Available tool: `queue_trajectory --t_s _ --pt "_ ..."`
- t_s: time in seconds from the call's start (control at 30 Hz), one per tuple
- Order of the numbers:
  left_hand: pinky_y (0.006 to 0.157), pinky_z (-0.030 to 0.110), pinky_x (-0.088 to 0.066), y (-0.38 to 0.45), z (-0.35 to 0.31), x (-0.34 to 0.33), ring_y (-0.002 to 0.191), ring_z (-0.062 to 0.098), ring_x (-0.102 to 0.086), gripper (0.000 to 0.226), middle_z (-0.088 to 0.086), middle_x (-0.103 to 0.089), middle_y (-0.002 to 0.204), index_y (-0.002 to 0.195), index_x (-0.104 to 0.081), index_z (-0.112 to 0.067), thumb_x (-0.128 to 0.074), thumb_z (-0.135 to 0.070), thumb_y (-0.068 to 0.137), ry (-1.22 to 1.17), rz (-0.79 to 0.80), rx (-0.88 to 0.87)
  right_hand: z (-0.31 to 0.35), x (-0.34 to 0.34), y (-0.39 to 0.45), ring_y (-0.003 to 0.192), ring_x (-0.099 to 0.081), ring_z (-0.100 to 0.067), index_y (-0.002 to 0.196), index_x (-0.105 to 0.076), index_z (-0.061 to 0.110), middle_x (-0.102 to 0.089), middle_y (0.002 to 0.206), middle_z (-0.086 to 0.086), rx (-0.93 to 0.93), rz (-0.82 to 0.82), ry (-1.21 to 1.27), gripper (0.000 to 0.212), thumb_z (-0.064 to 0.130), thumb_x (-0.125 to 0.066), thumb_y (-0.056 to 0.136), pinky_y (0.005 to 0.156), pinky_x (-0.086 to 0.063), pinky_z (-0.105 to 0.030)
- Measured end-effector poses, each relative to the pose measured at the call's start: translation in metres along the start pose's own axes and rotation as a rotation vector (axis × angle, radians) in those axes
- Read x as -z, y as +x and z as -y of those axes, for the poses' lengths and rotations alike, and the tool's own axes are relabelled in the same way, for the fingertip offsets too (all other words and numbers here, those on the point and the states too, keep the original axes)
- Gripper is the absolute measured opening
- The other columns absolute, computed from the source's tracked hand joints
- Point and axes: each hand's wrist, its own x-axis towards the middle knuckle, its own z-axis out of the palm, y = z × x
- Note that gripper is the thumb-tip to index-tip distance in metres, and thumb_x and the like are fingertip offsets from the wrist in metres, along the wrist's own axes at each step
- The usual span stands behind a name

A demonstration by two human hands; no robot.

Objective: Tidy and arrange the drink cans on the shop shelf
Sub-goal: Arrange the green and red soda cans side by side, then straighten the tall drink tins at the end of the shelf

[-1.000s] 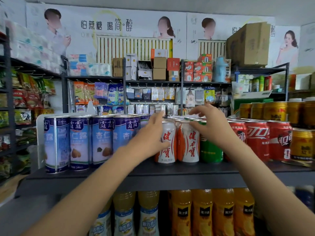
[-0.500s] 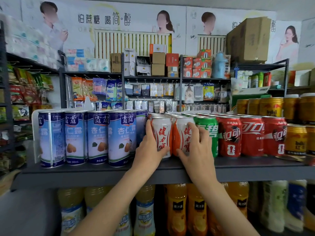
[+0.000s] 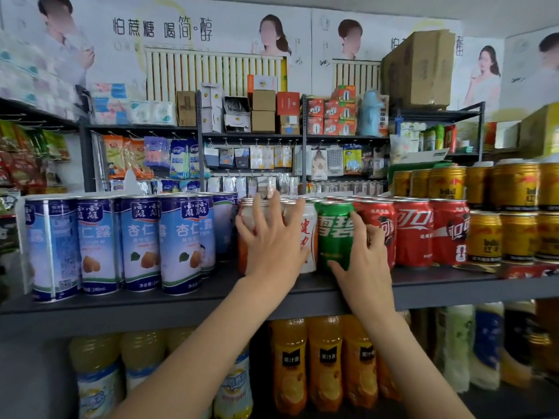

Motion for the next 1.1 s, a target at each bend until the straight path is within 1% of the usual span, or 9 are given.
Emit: queue_trajectory --t_s 0.3,0.4,0.47,0.53,0.6,0.7,0.87,1.0,1.1 --pt "0.108 0.059 0.005 -0.003 0.001 -0.005 0.14 0.033 0.02 0.078 0.01 0.009 0.155 0.147 0.004 -0.03 -0.049 -0.041 0.091 -0.027 -0.044 -0.021 0.0 0.002 0.001 0.116 -0.043 -0.032 0.144 -0.021 0.017 -0.032 0.135 -0.014 -0.024 -0.029 -0.075 0.082 0.016 -0.071 0.079 0.085 -0.045 -0.039" --pt "0.111 0.045 -0.001 -0.017 0.008 -0.003 0.142 0.03 -0.002 0.073 0.013 -0.011 0.154 0.147 -0.012 -0.023 -0.055 -0.032 0.089 -0.118 -0.258 -0.106 0.01 0.004 -0.002 0.112 -0.046 -0.034 0.135 -0.037 0.008 -0.04 0.128 -0.019 0.084 -0.189 0.04 0.07 0.013 -0.074 0.075 0.086 -0.045 -0.041" --pt "0.112 0.037 -0.015 -0.03 0.021 0.005 0.136 0.023 -0.022 0.061 0.009 -0.031 0.146 0.138 -0.029 -0.02 -0.057 -0.022 0.085 -0.172 -0.442 -0.139 0.028 0.007 -0.002 0.111 -0.046 -0.026 0.13 -0.041 0.006 -0.042 0.124 -0.015 0.201 -0.243 0.205 0.061 0.01 -0.071 0.078 0.091 -0.043 -0.032" --pt "0.108 0.031 -0.021 -0.041 0.043 0.018 0.128 0.018 -0.031 0.05 0.005 -0.039 0.137 0.13 -0.035 -0.02 -0.053 -0.018 0.084 -0.209 -0.566 -0.101 0.053 0.008 0.001 0.104 -0.047 -0.014 0.128 -0.043 0.008 -0.043 0.12 -0.007 0.273 -0.193 0.396 0.051 0.009 -0.067 0.082 0.09 -0.039 -0.019" --pt "0.105 0.029 -0.022 -0.046 0.07 0.038 0.124 0.016 -0.033 0.045 0.004 -0.041 0.132 0.127 -0.037 -0.019 -0.047 -0.016 0.084 -0.238 -0.622 -0.017 0.081 0.004 0.007 0.096 -0.052 -0.012 0.125 -0.047 0.013 -0.048 0.115 -0.002 0.311 -0.039 0.554 0.042 0.009 -0.062 0.086 0.087 -0.045 -0.024" --pt "0.106 0.031 -0.019 -0.042 0.111 0.065 0.122 0.016 -0.033 0.043 0.002 -0.046 0.129 0.128 -0.043 -0.017 -0.052 -0.014 0.086 -0.203 -0.526 0.101 0.119 -0.008 0.024 0.102 -0.055 -0.019 0.122 -0.054 0.015 -0.057 0.114 -0.006 0.391 0.192 0.522 0.035 0.006 -0.057 0.087 0.092 -0.047 -0.037" --pt "0.107 0.036 -0.014 -0.031 0.15 0.088 0.113 0.015 -0.05 0.028 -0.007 -0.061 0.112 0.113 -0.06 -0.022 -0.046 -0.031 0.091 -0.066 -0.295 0.002 0.165 -0.014 0.077 0.101 -0.059 -0.02 0.109 -0.065 0.01 -0.065 0.11 -0.009 0.445 0.368 0.276 0.024 0.005 -0.054 0.089 0.087 -0.043 -0.025" --pt "0.098 0.034 -0.032 -0.018 0.161 0.101 0.098 0.014 -0.058 0.017 -0.007 -0.066 0.101 0.102 -0.065 -0.02 -0.052 -0.026 0.092 -0.101 -0.214 -0.111 0.178 -0.024 0.099 0.091 -0.061 -0.015 0.097 -0.071 0.007 -0.069 0.101 -0.008 0.447 0.536 0.201 0.014 0.008 -0.063 0.084 0.079 -0.046 -0.022" --pt "0.078 0.018 -0.042 -0.01 0.164 0.108 0.082 0.007 -0.058 0.014 -0.006 -0.067 0.091 0.092 -0.067 -0.019 -0.056 -0.029 0.089 -0.194 -0.142 -0.111 0.177 -0.028 0.101 0.083 -0.057 -0.01 0.092 -0.07 0.007 -0.068 0.094 -0.004 0.379 0.576 0.263 0.012 0.008 -0.069 0.081 0.064 -0.041 -0.013"
